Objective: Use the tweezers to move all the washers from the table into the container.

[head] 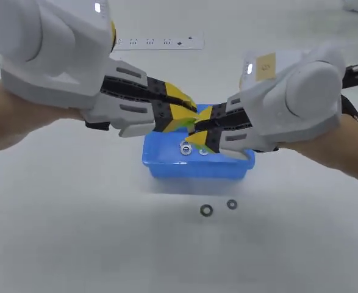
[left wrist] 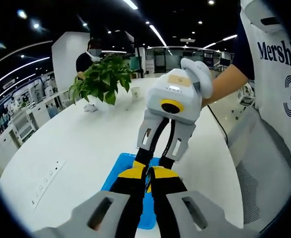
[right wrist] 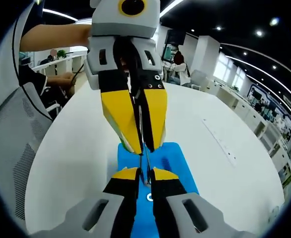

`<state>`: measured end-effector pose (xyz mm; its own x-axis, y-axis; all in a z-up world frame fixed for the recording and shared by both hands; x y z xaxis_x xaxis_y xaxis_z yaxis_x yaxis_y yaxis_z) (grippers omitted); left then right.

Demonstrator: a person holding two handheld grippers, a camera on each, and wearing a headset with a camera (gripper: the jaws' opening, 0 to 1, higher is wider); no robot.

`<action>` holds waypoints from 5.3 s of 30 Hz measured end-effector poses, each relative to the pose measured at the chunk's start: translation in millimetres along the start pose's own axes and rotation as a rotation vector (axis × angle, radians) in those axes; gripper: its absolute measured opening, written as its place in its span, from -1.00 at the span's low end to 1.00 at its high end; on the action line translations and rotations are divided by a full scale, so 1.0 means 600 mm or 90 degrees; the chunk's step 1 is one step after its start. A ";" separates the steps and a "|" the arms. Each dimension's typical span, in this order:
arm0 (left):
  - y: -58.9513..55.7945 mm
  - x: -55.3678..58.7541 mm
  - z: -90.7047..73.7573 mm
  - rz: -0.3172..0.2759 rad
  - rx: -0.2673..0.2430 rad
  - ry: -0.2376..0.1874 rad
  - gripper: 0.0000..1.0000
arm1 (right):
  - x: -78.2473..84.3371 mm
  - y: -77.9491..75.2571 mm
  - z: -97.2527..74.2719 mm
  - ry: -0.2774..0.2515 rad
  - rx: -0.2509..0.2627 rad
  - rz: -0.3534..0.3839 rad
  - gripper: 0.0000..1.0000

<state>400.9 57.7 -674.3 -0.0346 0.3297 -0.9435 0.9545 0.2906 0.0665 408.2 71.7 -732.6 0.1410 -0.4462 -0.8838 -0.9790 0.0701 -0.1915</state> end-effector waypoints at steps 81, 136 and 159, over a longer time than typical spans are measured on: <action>-0.157 -0.015 -0.006 0.015 0.027 0.032 -0.87 | -0.004 0.144 -0.061 -0.011 -0.029 0.036 -0.80; -0.158 0.057 0.020 -0.057 0.032 0.071 -0.86 | 0.065 0.161 -0.036 0.007 -0.035 0.095 -0.75; -0.156 0.057 0.025 -0.087 0.038 0.054 -0.86 | 0.059 0.162 -0.032 0.003 -0.059 0.088 -0.80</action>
<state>314.9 28.4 -717.8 -0.1883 0.3659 -0.9114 0.9548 0.2854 -0.0828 315.0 45.5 -774.2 0.0030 -0.4414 -0.8973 -0.9984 0.0495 -0.0276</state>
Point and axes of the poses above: the centre of the closed fingertips' face, and the gripper's own axes: z roughly forward along the fingers, y roughly to its left, x roughly out of its underside, the point moved 1 cm from there along -z, roughly backward along the fingers, and after that the axes turned 11 degrees about -y, right-handed, at the moved point
